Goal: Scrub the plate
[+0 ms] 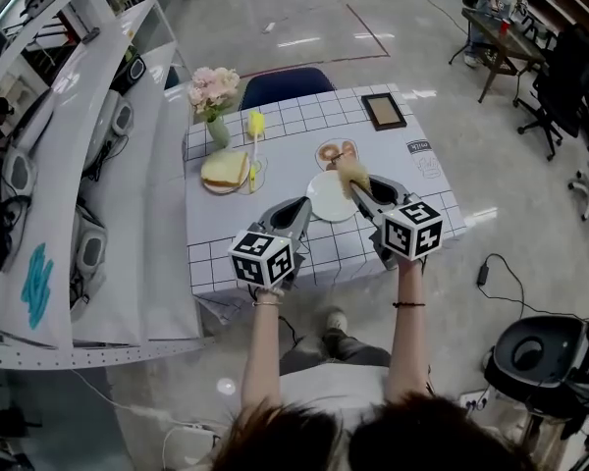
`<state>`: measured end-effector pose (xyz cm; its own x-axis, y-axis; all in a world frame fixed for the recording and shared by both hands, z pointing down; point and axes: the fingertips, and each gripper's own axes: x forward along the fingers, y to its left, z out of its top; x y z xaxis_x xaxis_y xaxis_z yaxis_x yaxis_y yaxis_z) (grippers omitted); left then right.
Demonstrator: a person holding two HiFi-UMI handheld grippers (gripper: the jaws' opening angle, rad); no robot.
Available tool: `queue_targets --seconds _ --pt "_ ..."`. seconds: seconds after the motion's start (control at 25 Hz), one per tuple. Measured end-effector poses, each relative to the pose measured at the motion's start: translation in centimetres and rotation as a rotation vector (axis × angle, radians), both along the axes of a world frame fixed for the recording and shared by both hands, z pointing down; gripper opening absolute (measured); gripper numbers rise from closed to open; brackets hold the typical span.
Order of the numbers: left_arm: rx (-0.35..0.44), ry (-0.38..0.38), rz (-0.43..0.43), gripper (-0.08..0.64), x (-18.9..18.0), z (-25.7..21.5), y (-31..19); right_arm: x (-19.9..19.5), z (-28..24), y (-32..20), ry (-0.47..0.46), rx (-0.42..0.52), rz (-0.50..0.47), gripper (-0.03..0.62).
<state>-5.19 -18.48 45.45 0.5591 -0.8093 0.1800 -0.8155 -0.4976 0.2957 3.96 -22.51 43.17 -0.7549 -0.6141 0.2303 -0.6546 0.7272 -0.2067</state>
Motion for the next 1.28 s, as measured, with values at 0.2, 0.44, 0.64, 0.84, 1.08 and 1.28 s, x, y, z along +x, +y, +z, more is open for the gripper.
queue_targets --seconds 0.2,0.44,0.64,0.84,1.08,1.28 --pt "-0.039 0.003 -0.019 0.011 -0.4 1.3 -0.3 -0.7 1.0 -0.8 0.001 -0.024 -0.021 0.084" --pt "-0.100 0.024 -0.028 0.011 -1.5 3.3 -0.6 -2.0 2.7 -1.8 0.019 -0.072 -0.032 0.084" --pt "-0.139 0.033 -0.010 0.011 -2.3 4.6 -1.4 -3.4 3.9 -3.0 0.069 -0.102 -0.062 0.084" --pt "-0.181 0.058 0.002 0.011 -3.0 6.3 -2.1 -4.9 5.4 -3.6 0.138 -0.129 -0.113 0.084" --pt "-0.218 0.086 0.015 0.011 -3.1 7.7 -2.9 -5.9 7.4 -4.4 0.193 -0.167 -0.134 0.084" --pt "-0.248 0.115 0.045 0.011 -2.8 8.9 -3.2 -7.0 9.5 -5.0 0.240 -0.204 -0.153 0.084"
